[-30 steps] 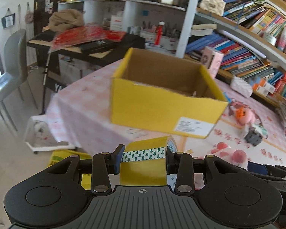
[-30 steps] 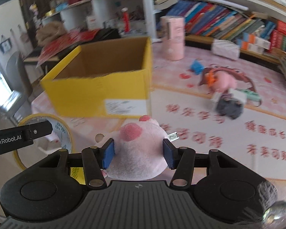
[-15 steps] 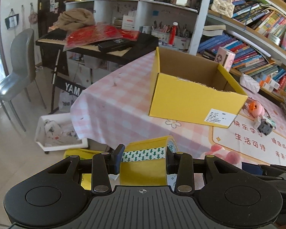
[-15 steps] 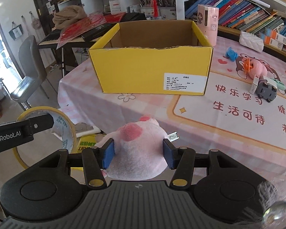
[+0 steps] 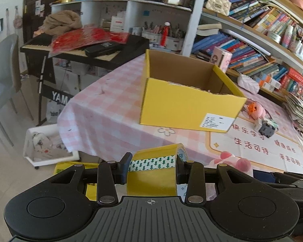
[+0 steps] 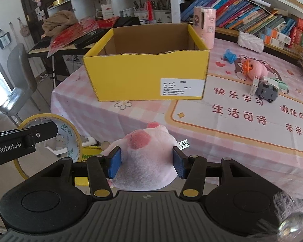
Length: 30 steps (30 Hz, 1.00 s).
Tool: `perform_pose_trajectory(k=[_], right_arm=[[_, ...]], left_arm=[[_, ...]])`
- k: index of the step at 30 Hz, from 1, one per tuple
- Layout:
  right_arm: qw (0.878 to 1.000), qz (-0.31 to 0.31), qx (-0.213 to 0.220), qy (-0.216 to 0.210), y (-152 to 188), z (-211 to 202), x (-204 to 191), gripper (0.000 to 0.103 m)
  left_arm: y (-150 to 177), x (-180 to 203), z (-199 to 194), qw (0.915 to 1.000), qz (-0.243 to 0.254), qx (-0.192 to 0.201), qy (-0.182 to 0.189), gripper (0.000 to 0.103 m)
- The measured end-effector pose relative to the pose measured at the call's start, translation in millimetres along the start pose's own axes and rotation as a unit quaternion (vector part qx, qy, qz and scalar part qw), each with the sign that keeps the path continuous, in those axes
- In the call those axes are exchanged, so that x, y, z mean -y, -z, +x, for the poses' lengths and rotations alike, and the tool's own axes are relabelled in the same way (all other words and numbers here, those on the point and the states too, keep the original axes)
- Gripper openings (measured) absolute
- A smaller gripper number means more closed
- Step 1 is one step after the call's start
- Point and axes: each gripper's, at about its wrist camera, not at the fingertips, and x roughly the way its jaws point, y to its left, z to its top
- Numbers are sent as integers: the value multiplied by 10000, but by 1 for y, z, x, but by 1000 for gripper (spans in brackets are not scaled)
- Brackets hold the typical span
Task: Organize objects
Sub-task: 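Carry the tape roll and plush paw with both tools over the yellow box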
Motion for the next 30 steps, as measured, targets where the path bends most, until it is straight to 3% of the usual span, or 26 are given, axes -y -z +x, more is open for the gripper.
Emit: perform_pose_trajectory(k=[11, 16, 22, 30], right_arm=[[9996, 179, 149, 150, -10, -1, 15, 51], [9956, 108, 876, 327, -40, -14, 21, 50], [9790, 171, 1986, 431, -95, -28, 39, 50], [9704, -234, 2373, 381, -156, -1, 58, 50]], left_arm=[[-18, 16, 5, 9992, 160, 307, 222, 38], [-50, 22, 2, 9960, 240, 819, 254, 38], [-93, 32, 9, 9904, 25, 1313, 430, 38], [-132, 49, 53, 9896, 8, 1425, 195, 38]])
